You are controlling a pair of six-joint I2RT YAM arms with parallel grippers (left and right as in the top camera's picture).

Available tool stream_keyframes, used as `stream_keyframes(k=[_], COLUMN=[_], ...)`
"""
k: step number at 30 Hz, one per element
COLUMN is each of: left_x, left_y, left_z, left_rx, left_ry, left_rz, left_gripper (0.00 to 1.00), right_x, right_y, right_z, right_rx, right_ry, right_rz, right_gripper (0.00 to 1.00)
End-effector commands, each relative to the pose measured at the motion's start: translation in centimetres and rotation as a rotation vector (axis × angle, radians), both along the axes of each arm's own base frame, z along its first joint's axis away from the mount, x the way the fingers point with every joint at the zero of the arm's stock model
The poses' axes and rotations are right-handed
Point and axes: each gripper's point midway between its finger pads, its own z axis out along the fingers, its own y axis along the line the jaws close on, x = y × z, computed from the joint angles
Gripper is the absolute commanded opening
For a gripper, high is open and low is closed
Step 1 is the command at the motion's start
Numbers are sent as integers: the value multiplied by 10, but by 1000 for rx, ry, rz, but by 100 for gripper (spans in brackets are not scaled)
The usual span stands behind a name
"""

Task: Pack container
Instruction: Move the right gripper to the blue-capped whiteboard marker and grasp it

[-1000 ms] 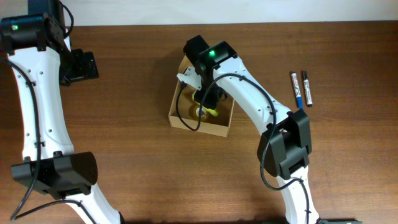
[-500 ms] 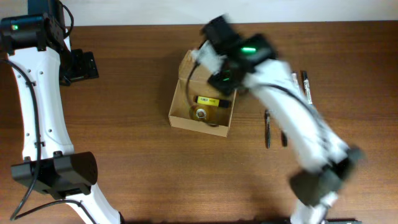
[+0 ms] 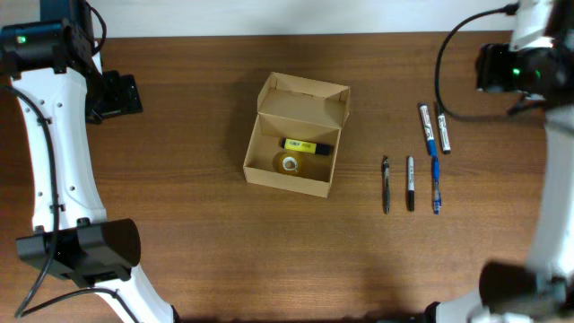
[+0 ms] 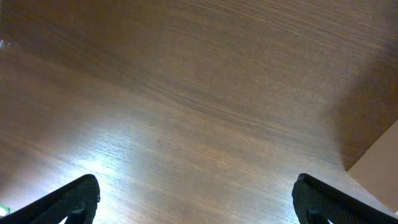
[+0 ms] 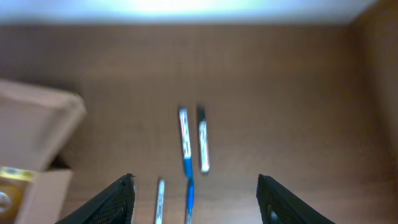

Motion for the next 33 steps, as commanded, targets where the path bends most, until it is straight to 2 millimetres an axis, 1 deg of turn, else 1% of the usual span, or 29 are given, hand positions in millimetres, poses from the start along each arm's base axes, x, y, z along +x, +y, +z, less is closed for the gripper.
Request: stream_keyframes(k=[1, 4, 5, 7, 10, 12, 15, 19, 22, 25, 28, 33], left_x=[-3, -3, -3, -3, -3, -3, -3, -3, -3, -3, -3, -3], left_y=[2, 2, 2, 2, 2, 2, 2, 2, 2, 2, 2, 2], left_z=[2, 2, 2, 2, 2, 2, 2, 2, 2, 2, 2, 2], left_rx=[9, 9, 9, 9, 9, 9, 9, 9, 9, 9, 9, 9], left_ry=[1, 1, 1, 1, 1, 1, 1, 1, 1, 1, 1, 1], left_rz=[-3, -3, -3, -3, -3, -3, -3, -3, -3, -3, -3, -3], left_gripper=[100, 100, 100, 100, 100, 100, 100, 100, 100, 100, 100, 100], right_x=[16, 26, 28, 29, 28, 26, 25, 24, 27, 34, 37, 37], right_y=[5, 6, 5, 4, 3, 3, 4, 10, 15, 10, 10, 6], right_z=[-72, -119, -137, -166, -202, -220, -236, -248, -253, -254, -257, -272], right_rx=[104, 122, 127, 135, 144, 151, 150, 144, 120, 87, 86, 74], right_ry=[164, 269, 310, 377, 464, 504, 540, 568, 567, 547, 538, 559], right_rz=[-2, 2, -1, -2, -7, -4, 17, 80, 145, 139, 140, 129], right_gripper=[63, 63, 63, 64, 63, 61, 60, 55, 55, 55, 55, 55])
